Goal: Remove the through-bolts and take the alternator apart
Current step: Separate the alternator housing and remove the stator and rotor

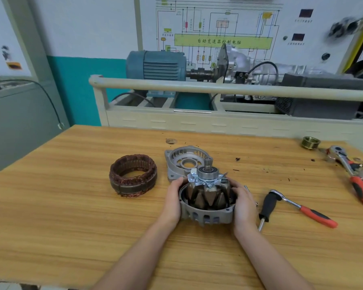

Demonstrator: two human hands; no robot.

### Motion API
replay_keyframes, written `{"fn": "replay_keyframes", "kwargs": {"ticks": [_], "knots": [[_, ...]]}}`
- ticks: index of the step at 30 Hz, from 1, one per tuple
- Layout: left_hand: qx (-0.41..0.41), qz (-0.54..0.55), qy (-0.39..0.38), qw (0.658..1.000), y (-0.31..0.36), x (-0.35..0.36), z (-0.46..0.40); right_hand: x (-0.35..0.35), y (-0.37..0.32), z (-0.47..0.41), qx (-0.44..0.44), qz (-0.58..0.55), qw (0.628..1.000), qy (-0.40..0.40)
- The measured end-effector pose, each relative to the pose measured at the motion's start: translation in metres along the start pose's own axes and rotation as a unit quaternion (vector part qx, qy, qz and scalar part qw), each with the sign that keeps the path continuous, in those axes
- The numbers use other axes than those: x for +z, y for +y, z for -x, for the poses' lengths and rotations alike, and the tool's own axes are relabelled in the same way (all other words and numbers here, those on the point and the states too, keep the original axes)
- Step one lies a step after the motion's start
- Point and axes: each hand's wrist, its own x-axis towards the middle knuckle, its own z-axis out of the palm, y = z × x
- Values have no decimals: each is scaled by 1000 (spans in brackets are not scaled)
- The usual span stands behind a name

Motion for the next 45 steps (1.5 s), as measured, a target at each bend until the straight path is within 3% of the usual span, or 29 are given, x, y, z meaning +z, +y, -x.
{"fn": "replay_keyframes", "kwargs": {"ticks": [17,24,31,35,41,45], "knots": [[-23,-34,-2,999,3,-2,0,0,-2,3,-8,13,1000,-17],[-30,-68,58,996,4,2,9,0,-4,4,32,-45,998,-27],[-76,-36,90,992,-6,5,10,4,4,-2,74,-90,992,-38],[-37,-35,98,994,-8,3,9,3,7,0,66,-122,990,-21],[71,-50,80,993,-8,2,11,-6,3,11,-64,-110,990,-61],[59,-32,93,993,-11,-1,9,-3,10,7,-15,-92,995,-45]]}}
